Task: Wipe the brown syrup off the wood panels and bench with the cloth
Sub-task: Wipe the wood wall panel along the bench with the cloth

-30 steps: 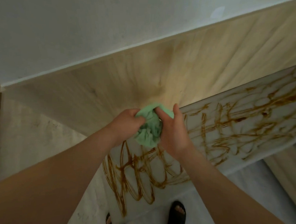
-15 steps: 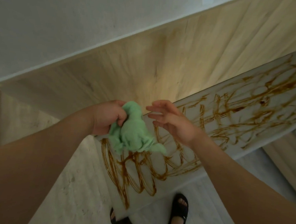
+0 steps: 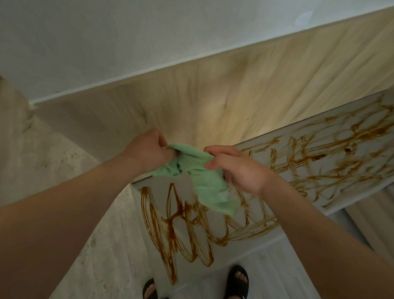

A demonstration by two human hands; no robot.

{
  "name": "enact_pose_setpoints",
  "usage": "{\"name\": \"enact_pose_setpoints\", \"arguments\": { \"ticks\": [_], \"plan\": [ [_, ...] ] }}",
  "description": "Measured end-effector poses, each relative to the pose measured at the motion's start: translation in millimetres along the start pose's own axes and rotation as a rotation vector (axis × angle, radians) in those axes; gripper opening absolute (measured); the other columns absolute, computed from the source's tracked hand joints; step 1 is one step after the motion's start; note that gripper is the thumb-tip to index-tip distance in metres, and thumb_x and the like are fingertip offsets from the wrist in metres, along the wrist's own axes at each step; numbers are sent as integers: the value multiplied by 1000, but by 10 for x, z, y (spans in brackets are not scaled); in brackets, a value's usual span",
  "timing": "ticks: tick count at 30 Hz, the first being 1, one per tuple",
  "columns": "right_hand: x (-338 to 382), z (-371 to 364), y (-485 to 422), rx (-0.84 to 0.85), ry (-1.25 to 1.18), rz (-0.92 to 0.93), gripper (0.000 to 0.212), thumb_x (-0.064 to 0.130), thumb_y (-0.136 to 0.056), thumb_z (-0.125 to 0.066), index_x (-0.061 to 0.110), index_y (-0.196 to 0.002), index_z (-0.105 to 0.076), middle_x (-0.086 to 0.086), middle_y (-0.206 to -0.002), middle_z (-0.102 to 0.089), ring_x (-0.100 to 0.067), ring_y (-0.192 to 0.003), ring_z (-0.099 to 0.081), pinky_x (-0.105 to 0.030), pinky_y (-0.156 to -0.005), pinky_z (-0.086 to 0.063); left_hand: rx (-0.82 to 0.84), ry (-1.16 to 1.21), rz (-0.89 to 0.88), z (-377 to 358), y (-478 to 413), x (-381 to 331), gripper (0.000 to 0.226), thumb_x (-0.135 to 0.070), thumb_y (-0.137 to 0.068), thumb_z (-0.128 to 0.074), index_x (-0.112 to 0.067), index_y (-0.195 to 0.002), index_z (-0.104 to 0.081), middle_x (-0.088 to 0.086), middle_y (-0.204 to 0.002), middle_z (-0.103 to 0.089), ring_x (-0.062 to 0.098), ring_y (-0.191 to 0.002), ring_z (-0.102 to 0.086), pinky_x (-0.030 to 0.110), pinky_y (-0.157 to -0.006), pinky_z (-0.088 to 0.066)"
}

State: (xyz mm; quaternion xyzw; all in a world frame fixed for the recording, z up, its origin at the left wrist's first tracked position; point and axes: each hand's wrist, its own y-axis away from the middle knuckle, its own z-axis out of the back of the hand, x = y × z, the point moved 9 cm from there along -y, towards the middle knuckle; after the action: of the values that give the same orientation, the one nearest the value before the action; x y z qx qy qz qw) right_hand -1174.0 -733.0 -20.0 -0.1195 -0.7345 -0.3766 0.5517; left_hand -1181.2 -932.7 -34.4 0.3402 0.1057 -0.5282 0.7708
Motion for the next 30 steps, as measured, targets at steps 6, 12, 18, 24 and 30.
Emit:
{"name": "enact_pose_setpoints", "arguments": {
  "ticks": [6,12,18,24,30],
  "plan": [
    [318,-370,-98,44,-255,88,34,21,-100,-55,-3,-122,-60,-13,-110,-65,-28,-104,-65,-36,-85,-55,281,793,2,-179,205,-105,26,-26,-104,-51,-15,-111,-74,-1,-100,-78,14,-93,-74,34,-89,-56],
    [594,-296,-68,-170,98,83,22,26,-105,-59,10,-109,-73,-10,-100,-76,-25,-88,-74,-35,-78,-61,683,1045,111,-270,430,-98,69,-62,-99,-38,-9,-131,-68,16,-128,-68,34,-118,-65,44,-110,-44],
    [215,203,-210,-499,366,-99,36,53,-88,-76,23,-106,-68,0,-93,-74,-18,-81,-75,-46,-77,-63,705,929,-73,-317,306,-161,39,-17,-97,-68,-8,-134,-62,16,-128,-71,35,-119,-68,52,-109,-49],
    [-564,233,-435,-722,191,-48,49,64,-98,-54,22,-123,-58,1,-118,-66,-11,-104,-64,-25,-83,-51,324,322,-138,-387,-120,-70,35,-26,-91,-75,-23,-125,-64,-1,-107,-75,17,-92,-75,37,-85,-62],
    [-1073,-189,-992,-346,-783,138,58,50,-109,-35,8,-141,-59,-18,-134,-67,-30,-126,-64,-48,-113,-46,449,599,-88,-797,-252,-219,29,-8,-96,-45,-5,-112,-68,10,-105,-77,26,-94,-76,33,-83,-60]
  ]
}}
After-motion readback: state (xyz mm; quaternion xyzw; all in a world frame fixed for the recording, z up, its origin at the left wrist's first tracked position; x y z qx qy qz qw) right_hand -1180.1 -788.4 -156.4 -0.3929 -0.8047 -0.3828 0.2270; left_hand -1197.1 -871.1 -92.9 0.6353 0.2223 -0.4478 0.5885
